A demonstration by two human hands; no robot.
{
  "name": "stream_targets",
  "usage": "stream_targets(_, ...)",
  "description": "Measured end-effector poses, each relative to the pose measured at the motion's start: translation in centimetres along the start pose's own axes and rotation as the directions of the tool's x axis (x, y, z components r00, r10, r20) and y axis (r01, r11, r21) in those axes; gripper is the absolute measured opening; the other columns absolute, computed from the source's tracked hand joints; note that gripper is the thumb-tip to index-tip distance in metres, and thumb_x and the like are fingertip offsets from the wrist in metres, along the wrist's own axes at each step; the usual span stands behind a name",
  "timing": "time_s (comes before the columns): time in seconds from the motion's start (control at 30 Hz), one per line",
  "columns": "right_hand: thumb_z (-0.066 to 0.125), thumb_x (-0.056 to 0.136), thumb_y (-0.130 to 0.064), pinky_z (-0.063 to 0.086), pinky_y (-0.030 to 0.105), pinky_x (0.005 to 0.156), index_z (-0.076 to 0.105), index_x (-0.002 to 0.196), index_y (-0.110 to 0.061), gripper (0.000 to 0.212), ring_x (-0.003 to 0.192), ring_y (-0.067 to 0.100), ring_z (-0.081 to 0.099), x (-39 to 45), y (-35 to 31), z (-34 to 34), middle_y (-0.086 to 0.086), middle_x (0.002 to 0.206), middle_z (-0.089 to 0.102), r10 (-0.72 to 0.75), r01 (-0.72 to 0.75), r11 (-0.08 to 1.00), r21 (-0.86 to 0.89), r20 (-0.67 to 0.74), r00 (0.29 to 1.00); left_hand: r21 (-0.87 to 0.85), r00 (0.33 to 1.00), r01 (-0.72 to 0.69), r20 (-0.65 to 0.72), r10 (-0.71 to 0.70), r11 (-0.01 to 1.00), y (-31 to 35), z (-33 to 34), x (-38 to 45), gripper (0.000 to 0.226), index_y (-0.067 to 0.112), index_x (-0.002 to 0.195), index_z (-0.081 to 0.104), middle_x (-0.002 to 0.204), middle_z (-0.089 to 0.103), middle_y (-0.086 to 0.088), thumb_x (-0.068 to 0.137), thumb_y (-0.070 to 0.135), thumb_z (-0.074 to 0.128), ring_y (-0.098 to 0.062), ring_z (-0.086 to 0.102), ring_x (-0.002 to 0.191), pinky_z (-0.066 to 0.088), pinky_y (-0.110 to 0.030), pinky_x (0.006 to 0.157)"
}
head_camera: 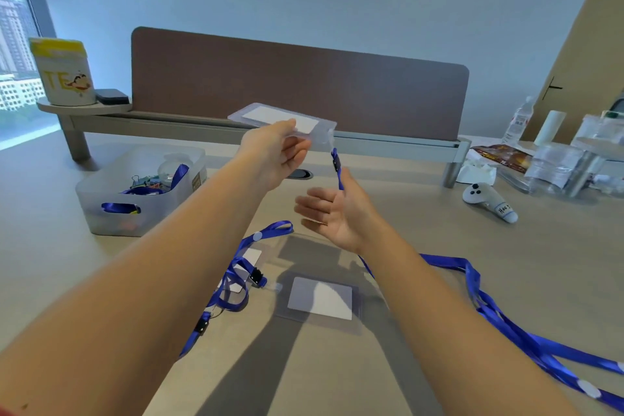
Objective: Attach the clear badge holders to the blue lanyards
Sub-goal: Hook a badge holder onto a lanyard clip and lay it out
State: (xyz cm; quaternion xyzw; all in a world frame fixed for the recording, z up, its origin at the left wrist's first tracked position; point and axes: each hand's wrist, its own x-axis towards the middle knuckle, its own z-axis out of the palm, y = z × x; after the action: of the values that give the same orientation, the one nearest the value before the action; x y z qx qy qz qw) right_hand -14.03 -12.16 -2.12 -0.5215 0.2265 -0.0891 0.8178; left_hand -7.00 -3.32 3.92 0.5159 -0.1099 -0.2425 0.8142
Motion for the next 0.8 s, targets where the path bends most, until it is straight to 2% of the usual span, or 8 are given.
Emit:
stream_targets(0.07, 0.016, 0.093, -0.056, 0.04, 0.037, 0.088, 0.027, 0.143, -0.009, 0.07, 0.104, 0.026, 0.052, 0.7, 0.3, -0.1, 0.014, 0.126, 0.052, -0.054, 0.051, 0.988, 0.143, 0.018, 0.998, -0.006, 1.0, -0.001, 0.004, 0.001, 1.0, -0.2, -0.2, -0.1, 0.021, 0.012, 0.072, 0.05, 0.069, 0.056, -0.001, 0.092, 0.016, 0.05, -0.008, 0.055, 0.059, 0.048, -0.011, 0.046)
stream_targets(0.13, 0.02, 0.094, -0.053, 0.039, 0.039, 0.091, 0.025, 0.144, -0.012, 0.065, 0.111, 0.027, 0.051, 1.1, -0.1, -0.3, 0.013, 0.133, 0.049, -0.127, 0.134, 0.949, 0.284, -0.045, 0.991, 0.016, 0.999, -0.007, -0.054, 0.008, 1.0, -0.3, -1.0, 0.3, 0.02, 0.013, 0.072, 0.051, 0.07, 0.058, -0.001, 0.092, 0.017, 0.05, -0.007, 0.056, 0.06, 0.049, -0.012, 0.048)
stream_targets(0.2, 0.03, 0.095, -0.047, 0.039, 0.038, 0.094, 0.044, 0.128, -0.011, 0.051, 0.112, 0.027, 0.054, 1.5, -1.0, -0.8, 0.013, 0.126, 0.055, -0.17, 0.219, 0.895, 0.388, -0.157, 0.973, 0.063, 0.989, -0.004, -0.15, 0.013, 0.998, -0.6, -2.3, 1.1, 0.021, 0.014, 0.072, 0.05, 0.069, 0.059, -0.001, 0.092, 0.019, 0.05, -0.006, 0.055, 0.058, 0.049, -0.012, 0.049)
stream_targets(0.27, 0.037, 0.095, -0.04, 0.041, 0.033, 0.083, 0.052, 0.1, -0.011, 0.033, 0.089, 0.02, 0.06, 2.0, -2.2, -1.4, 0.01, 0.103, 0.063, -0.198, 0.29, 0.857, 0.426, -0.248, 0.948, 0.115, 0.972, 0.015, -0.235, 0.013, 0.993, -1.0, -3.7, 2.1, 0.023, 0.014, 0.07, 0.05, 0.066, 0.057, -0.001, 0.092, 0.02, 0.05, -0.005, 0.054, 0.049, 0.047, -0.011, 0.046)
stream_targets(0.4, 0.037, 0.096, -0.027, 0.036, 0.023, 0.063, 0.045, 0.069, -0.016, 0.03, 0.068, 0.009, 0.054, 3.1, -4.3, -3.1, -0.001, 0.067, 0.066, -0.238, 0.357, 0.896, 0.264, -0.393, 0.888, 0.238, 0.933, 0.035, -0.355, 0.053, 0.971, -2.4, -5.8, 4.5, 0.026, 0.013, 0.067, 0.049, 0.062, 0.051, -0.001, 0.092, 0.019, 0.049, -0.006, 0.045, 0.05, 0.041, -0.016, 0.05)
stream_targets(0.53, 0.04, 0.09, -0.014, 0.026, 0.017, 0.042, 0.053, 0.061, -0.015, 0.033, 0.05, 0.006, 0.034, 4.6, -5.9, -6.1, -0.004, 0.065, 0.057, -0.242, 0.305, 0.952, 0.036, -0.523, 0.817, 0.275, 0.908, 0.069, -0.415, 0.054, 0.959, -3.5, -6.6, 6.9, 0.027, 0.012, 0.065, 0.048, 0.062, 0.051, -0.003, 0.092, 0.016, 0.049, -0.008, 0.045, 0.052, 0.041, -0.017, 0.05)
stream_targets(0.7, 0.042, 0.093, -0.012, 0.019, 0.013, 0.023, 0.054, 0.063, -0.007, 0.033, 0.021, 0.006, 0.028, 6.4, -7.9, -10.0, 0.0, 0.062, 0.047, -0.235, 0.342, 0.934, 0.106, -0.54, 0.809, 0.159, 0.904, 0.098, -0.427, -0.021, 0.982, -4.9, -6.5, 9.3, 0.028, 0.009, 0.065, 0.045, 0.064, 0.051, -0.005, 0.092, 0.013, 0.049, -0.009, 0.046, 0.051, 0.045, -0.011, 0.041)
stream_targets(0.8, 0.041, 0.095, -0.009, 0.033, 0.01, 0.027, 0.047, 0.069, -0.009, 0.027, 0.038, 0.004, 0.04, 7.5, -9.3, -11.2, 0.002, 0.067, 0.055, -0.24, 0.413, 0.894, 0.171, -0.597, 0.766, 0.002, 0.91, 0.112, -0.403, -0.102, 0.994, -5.8, -6.3, 10.8, 0.025, 0.007, 0.068, 0.046, 0.066, 0.052, -0.005, 0.092, 0.014, 0.05, -0.009, 0.055, 0.043, 0.045, -0.009, 0.032)
